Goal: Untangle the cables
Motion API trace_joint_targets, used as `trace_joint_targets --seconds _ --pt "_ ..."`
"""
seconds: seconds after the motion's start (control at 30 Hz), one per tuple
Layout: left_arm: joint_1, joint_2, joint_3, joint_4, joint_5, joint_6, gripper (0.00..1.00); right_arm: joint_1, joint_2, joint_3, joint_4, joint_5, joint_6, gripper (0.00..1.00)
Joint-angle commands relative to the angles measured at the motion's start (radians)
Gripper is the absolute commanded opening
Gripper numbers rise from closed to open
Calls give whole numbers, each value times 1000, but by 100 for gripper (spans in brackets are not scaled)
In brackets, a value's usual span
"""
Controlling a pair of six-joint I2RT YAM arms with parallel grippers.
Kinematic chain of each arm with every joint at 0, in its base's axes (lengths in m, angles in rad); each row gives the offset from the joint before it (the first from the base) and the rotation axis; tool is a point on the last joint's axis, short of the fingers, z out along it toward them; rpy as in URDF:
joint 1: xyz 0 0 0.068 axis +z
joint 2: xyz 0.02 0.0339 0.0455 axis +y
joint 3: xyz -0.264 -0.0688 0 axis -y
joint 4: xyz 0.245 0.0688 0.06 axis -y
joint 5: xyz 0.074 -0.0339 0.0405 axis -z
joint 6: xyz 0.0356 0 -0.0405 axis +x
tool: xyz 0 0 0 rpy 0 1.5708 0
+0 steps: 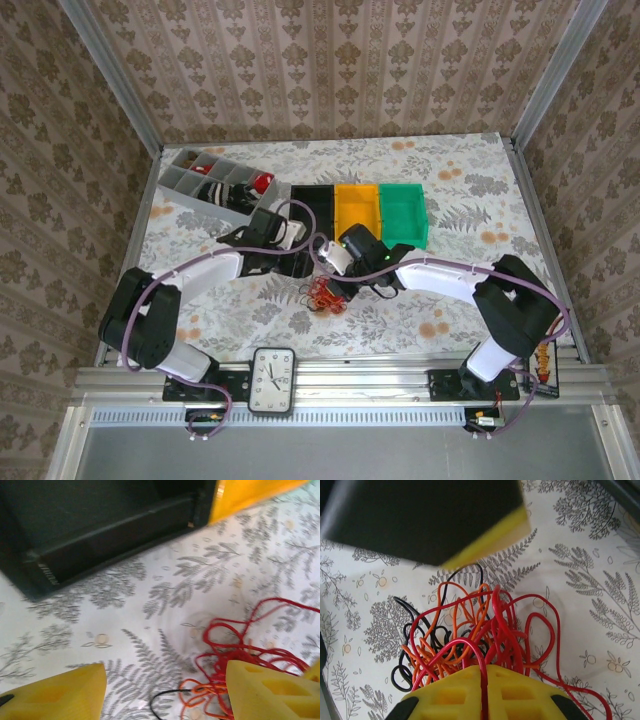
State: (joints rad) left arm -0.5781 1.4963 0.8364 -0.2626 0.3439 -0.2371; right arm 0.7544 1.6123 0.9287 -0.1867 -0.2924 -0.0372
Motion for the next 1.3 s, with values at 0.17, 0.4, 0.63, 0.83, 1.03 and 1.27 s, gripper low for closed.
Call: trace_joint_targets --seconds 0.17,0.4,0.63,0.83,1.03,1.27 --pt "-70 151 123 -104 127 106 62 -44 -68 -37 80 -19 73 8" --pt "-81 253 182 -120 95 119 57 -115 -97 -91 153 -24 156 5" --pt "-83 277 193 -114 93 124 56 -238 -121 -175 254 -23 284 3" --pt "-80 306 190 -83 37 84 21 -287 -147 -214 286 48 349 0" --pt "-80 326 181 -64 -80 45 0 -343 -271 -273 310 180 432 0" --pt "-54 304 144 -47 -203 0 0 -444 -470 -367 279 432 569 0"
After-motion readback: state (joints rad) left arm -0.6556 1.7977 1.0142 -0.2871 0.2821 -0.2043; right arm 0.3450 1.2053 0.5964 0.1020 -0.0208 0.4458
